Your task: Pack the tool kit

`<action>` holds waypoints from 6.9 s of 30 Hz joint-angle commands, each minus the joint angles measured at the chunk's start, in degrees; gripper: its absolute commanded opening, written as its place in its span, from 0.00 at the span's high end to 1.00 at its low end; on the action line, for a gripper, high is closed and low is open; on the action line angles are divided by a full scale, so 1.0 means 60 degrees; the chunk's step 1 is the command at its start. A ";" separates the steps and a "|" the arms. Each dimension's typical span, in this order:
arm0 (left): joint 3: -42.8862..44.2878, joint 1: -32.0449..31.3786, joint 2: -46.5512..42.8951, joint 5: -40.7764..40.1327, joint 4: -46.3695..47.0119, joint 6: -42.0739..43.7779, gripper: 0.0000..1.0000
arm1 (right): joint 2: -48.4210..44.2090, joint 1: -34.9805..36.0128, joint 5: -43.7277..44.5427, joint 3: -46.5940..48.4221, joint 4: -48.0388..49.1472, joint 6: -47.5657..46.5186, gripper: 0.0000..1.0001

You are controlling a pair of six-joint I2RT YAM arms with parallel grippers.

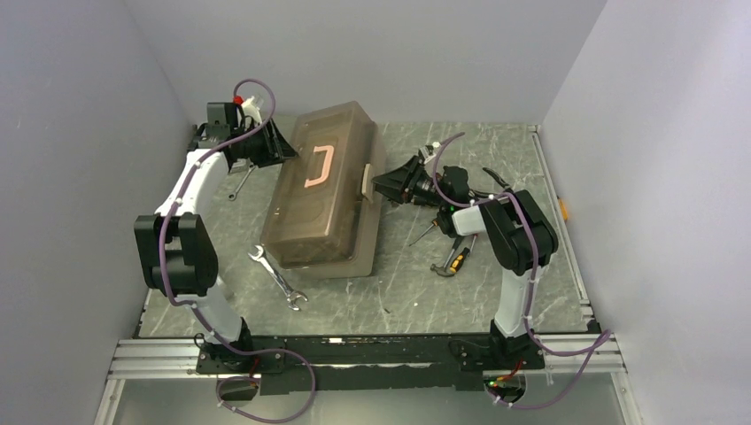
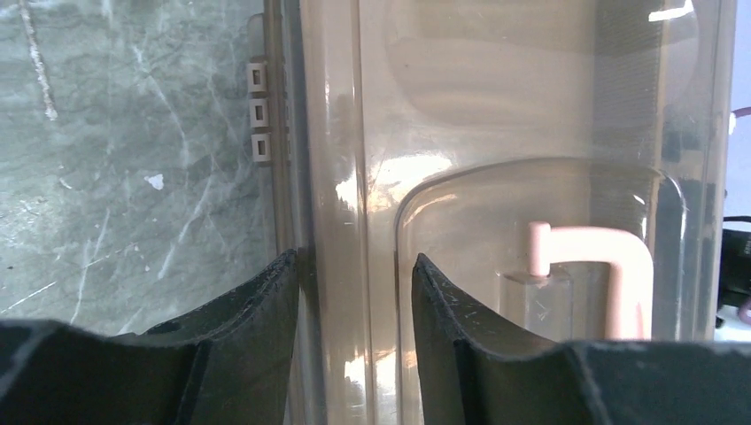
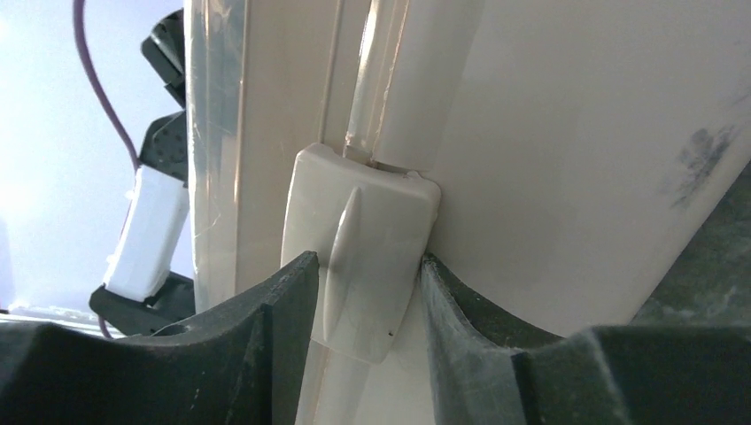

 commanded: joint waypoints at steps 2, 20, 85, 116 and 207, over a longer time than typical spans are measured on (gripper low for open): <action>-0.0777 -0.1805 0.0914 0.0194 -0.2520 0.0477 0.65 | -0.0856 0.1105 -0.0045 0.1132 -0.2449 -0.1912 0.54; -0.0904 -0.2360 0.1029 0.0018 -0.2272 0.0260 0.65 | -0.1475 0.1497 0.0990 0.2845 -0.8792 -0.4687 0.72; -0.2930 -0.7368 -0.1656 -0.4717 -0.0568 -0.3018 0.65 | -0.1829 0.0968 0.1040 0.0306 -0.3135 -0.0513 0.86; 0.0261 -0.1326 -0.4091 -0.2901 -0.3213 0.0052 0.06 | -0.3564 0.1008 0.2355 0.2381 -0.9233 -0.4011 0.22; -0.1237 -0.0394 -0.1346 0.0134 -0.1449 0.0831 0.42 | -0.0991 0.2092 0.4071 0.4335 -0.9850 -0.2277 0.17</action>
